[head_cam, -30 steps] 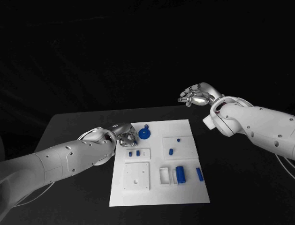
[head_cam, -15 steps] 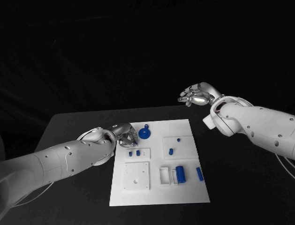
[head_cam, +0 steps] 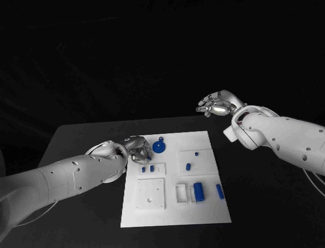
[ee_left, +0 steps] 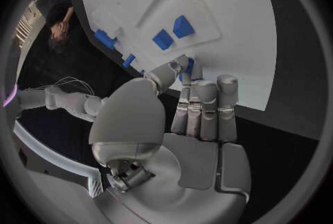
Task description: Assemble the parts on the task board
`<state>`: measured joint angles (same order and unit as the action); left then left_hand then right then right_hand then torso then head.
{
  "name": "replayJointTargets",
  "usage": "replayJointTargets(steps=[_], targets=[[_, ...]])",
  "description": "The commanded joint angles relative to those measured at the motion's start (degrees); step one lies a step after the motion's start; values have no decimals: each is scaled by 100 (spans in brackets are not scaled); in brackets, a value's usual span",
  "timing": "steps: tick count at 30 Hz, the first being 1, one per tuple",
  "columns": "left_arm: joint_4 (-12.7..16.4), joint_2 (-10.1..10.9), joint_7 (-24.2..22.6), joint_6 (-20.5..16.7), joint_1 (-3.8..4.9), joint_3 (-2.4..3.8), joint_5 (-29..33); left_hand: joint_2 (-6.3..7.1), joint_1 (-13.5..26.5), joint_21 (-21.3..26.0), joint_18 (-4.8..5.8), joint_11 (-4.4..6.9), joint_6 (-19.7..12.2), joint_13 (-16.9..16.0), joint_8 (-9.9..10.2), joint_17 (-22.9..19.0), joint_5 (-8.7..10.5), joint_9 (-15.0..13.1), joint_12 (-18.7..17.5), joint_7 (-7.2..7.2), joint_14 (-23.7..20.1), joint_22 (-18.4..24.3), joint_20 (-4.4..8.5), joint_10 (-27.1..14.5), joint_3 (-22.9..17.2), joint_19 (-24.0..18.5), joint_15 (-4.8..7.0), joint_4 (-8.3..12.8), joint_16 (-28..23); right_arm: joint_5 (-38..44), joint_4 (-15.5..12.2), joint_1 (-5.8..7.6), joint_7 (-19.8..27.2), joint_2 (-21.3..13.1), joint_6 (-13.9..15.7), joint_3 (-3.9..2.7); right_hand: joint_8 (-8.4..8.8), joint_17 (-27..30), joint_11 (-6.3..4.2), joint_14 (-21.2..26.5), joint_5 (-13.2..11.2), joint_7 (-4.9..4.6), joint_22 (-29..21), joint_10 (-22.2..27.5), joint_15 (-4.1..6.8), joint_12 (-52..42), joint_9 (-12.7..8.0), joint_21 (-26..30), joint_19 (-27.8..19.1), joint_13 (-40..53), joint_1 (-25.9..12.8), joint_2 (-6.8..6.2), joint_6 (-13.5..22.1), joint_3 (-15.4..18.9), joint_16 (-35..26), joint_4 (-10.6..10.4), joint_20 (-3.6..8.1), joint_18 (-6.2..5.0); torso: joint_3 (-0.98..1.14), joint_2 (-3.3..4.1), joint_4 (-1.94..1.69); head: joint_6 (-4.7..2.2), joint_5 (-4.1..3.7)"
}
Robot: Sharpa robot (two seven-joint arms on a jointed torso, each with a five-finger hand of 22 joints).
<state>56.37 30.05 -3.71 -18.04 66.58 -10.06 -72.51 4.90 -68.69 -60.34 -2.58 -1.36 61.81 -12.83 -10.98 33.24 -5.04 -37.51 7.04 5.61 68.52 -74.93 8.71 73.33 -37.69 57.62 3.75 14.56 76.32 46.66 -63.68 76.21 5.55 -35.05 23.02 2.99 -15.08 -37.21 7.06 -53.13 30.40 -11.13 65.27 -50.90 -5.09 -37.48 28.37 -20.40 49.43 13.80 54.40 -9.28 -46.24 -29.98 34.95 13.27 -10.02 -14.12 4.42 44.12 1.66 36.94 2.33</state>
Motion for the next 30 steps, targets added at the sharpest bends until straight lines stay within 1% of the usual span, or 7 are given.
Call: replayJointTargets(steps=[1, 6, 9, 22, 25, 28, 30], targets=[[2, -55, 196, 169, -29, -79, -228, -46, 4, -34, -562, -110, 44, 7, -21, -9, -11, 11, 16, 2, -4, -86, 58, 160, -29, 0, 23, 12, 0, 6, -11, -1, 33, 3, -60, -2, -31, -10, -8, -53, 20, -34, 7, -37, -1, -20, -8, 38, 30, -6, 7, 60, -2, 9, -22, -24, -21, -88, 3, 1, 0, 5, -4], [-47, -95, 428, 161, -30, -146, -369, -47, 4, -34, -561, -111, 41, 8, -21, -10, -11, 13, 12, 3, -8, -86, 59, 158, -30, -2, 22, 13, -2, 6, -4, -1, 30, 10, -60, -2, -31, -11, -8, -53, 20, -34, 8, -36, -1, -21, -8, 39, 31, -7, 7, 61, -2, 9, -22, -25, -21, -88, -4, 7, 3, 4, -9], [-51, -101, 449, 155, -30, -152, -384, -47, 5, -35, -560, -111, 41, 8, -21, -10, -10, 14, 10, 3, -9, -87, 59, 159, -31, -1, 22, 13, -2, 6, 2, -1, 31, 10, -59, -2, -31, -11, -8, -54, 21, -34, 8, -36, -1, -21, -9, 39, 31, -8, 7, 62, -2, 9, -23, -25, -21, -88, -3, 2, 9, 3, -7], [8, -109, 335, 62, -30, -157, -286, -15, 34, -41, -553, -118, 14, 12, -11, -9, 13, 24, -8, 15, -23, -89, 60, 150, -21, -5, 16, 6, -4, 6, 3, -1, 30, 4, -74, -2, -32, -13, -8, -54, 21, -34, 10, -36, -1, -23, -10, 42, 32, -12, 8, 62, -2, 8, -24, -24, -21, -88, -5, -3, -5, -4, -18], [10, -70, 117, -120, -29, -157, 121, 121, 63, -33, -546, -154, -309, 36, 151, -14, 59, 106, -83, 131, -69, -84, 51, 60, -2, -27, -19, 10, -21, 6, 6, -1, 30, 0, -74, -2, -32, -14, -8, -54, 20, -34, 10, -36, -1, -23, -11, 43, 31, -13, 7, 60, -1, 9, -25, -24, -21, -88, 0, -4, 0, -7, -16], [14, -38, 35, -282, -29, -157, 182, 267, 105, -4, -542, -241, -585, 87, 277, -15, 91, 172, -215, 241, -140, -80, -11, -148, 36, -85, -98, 7, -33, 6, 5, -1, 30, -8, -72, -2, -32, -14, -8, -54, 20, -34, 11, -36, -1, -23, -11, 43, 31, -14, 7, 59, -1, 9, -25, -24, -21, -88, 3, -5, 1, -15, -20], [16, -24, 25, -306, -29, -156, 202, 333, 106, 0, -552, -281, -682, 114, 316, -13, 103, 196, -280, 243, -162, -79, -43, -258, 51, -97, -139, 12, -30, 6, 2, -1, 29, -10, -72, -2, -32, -14, -8, -53, 20, -34, 11, -35, -1, -24, -11, 44, 31, -14, 7, 58, -1, 10, -26, -23, -21, -88, 0, -5, -4, -18, -26]])
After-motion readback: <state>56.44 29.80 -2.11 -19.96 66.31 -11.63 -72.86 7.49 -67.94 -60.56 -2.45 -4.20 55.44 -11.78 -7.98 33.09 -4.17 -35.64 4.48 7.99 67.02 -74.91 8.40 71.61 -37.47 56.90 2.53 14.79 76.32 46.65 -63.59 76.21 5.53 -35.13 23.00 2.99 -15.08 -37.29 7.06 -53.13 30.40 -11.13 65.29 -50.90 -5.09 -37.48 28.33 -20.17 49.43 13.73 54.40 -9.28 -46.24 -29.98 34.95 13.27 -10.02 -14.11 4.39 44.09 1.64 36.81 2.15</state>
